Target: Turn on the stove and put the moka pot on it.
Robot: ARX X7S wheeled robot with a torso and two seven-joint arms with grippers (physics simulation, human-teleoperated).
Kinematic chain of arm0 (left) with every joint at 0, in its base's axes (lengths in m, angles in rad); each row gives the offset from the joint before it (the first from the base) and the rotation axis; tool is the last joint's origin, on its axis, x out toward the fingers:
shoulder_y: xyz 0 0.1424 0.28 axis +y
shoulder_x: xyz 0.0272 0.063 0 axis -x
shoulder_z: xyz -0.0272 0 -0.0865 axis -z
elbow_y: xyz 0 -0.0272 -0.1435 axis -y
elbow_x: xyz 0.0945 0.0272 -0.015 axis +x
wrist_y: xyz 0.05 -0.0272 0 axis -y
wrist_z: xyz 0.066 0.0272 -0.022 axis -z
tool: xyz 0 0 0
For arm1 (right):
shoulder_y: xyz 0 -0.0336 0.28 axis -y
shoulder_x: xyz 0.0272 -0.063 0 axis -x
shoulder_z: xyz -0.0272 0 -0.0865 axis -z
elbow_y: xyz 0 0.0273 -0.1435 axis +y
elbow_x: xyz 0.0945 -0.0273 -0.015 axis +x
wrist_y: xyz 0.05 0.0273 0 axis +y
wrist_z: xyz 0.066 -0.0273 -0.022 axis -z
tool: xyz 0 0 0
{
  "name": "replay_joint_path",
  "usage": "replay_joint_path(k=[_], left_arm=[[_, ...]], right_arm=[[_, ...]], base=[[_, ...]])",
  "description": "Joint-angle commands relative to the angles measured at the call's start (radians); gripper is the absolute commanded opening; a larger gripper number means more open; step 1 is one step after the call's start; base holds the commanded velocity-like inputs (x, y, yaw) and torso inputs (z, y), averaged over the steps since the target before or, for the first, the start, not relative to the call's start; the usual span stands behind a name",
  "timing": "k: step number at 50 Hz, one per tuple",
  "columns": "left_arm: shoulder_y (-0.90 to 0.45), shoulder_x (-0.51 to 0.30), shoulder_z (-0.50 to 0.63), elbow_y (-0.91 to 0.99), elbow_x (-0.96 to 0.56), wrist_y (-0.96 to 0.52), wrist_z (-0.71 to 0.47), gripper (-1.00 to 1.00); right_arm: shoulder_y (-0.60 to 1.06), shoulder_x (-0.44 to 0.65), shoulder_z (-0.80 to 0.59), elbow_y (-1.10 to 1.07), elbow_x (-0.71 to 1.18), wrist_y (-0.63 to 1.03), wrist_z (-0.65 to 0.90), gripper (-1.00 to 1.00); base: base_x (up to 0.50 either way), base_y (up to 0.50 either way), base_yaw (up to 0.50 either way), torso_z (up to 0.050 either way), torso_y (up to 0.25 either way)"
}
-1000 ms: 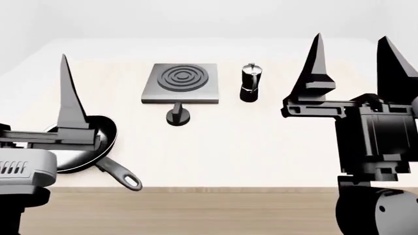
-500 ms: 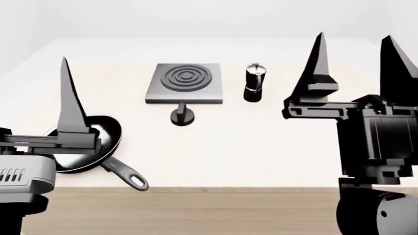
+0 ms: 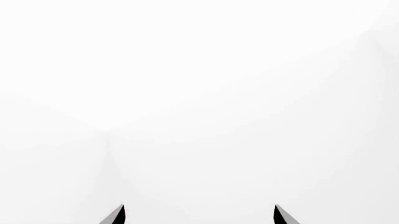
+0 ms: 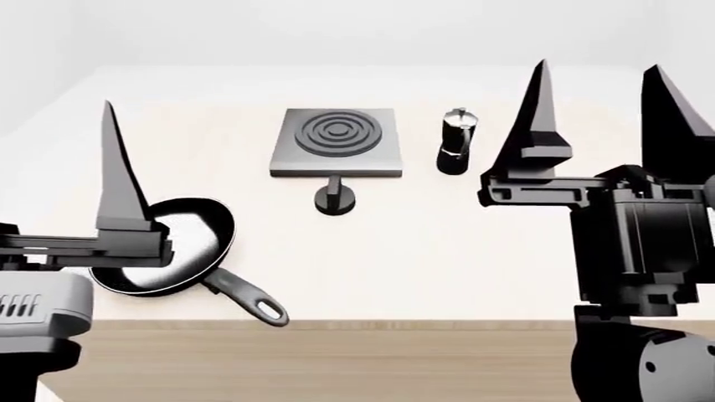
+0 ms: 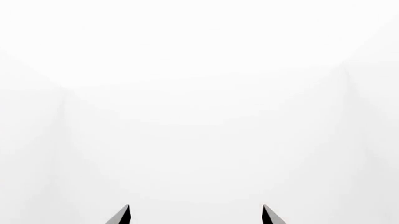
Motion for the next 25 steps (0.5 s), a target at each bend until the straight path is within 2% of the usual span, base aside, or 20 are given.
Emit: replay_joint_path(k=[1,9,25], left_arm=[[0.001,0.000,0.011,0.000,0.007,-0.003,-0.001,1.00],[0.003,0.000,0.014,0.000,0.005,-0.006,-0.002,1.00],[0.002,0.000,0.019,0.000,0.012,-0.013,0.001,1.00]], right_arm=[[0.003,0.004,0.005,0.006,0.029,0.008,0.007,1.00],[-0.002,0.011,-0.006,0.002,0.019,-0.005,0.018,1.00],[0.011,0.021,-0.010,-0.010,0.038,0.008,0.035,1.00]], base=[[0.00,0.00,0.00,0.000,0.000],[0.04,0.00,0.00,0.000,0.000],[0.19,0.00,0.00,0.000,0.000]])
